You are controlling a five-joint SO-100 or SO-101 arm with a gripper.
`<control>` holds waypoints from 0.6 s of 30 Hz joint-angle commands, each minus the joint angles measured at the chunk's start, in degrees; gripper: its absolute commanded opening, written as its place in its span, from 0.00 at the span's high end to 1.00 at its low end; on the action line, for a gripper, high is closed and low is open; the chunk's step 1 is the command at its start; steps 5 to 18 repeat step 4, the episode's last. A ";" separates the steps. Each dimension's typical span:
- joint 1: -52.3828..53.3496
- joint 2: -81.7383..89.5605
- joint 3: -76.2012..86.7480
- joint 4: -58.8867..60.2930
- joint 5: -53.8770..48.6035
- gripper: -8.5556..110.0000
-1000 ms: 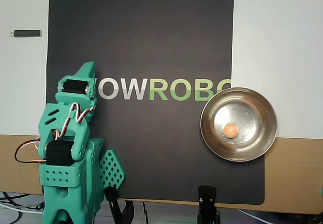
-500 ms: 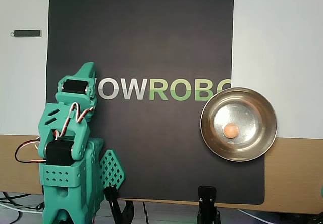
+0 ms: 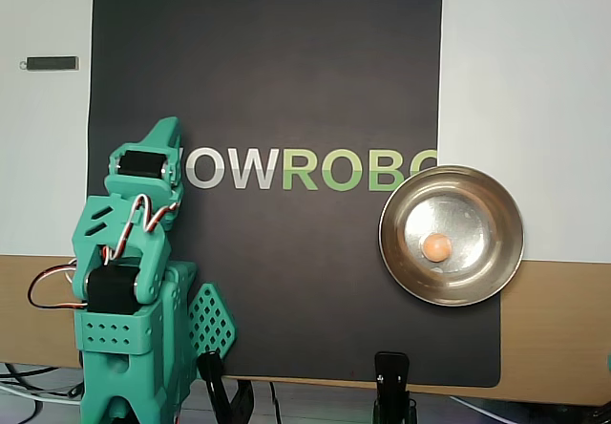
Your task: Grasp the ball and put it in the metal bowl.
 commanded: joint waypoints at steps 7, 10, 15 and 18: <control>0.00 3.16 1.93 0.00 -0.26 0.93; 0.00 3.16 1.93 0.00 -0.26 0.93; 0.00 3.16 1.93 0.00 -0.26 0.93; 0.00 3.16 1.93 0.00 -0.26 0.93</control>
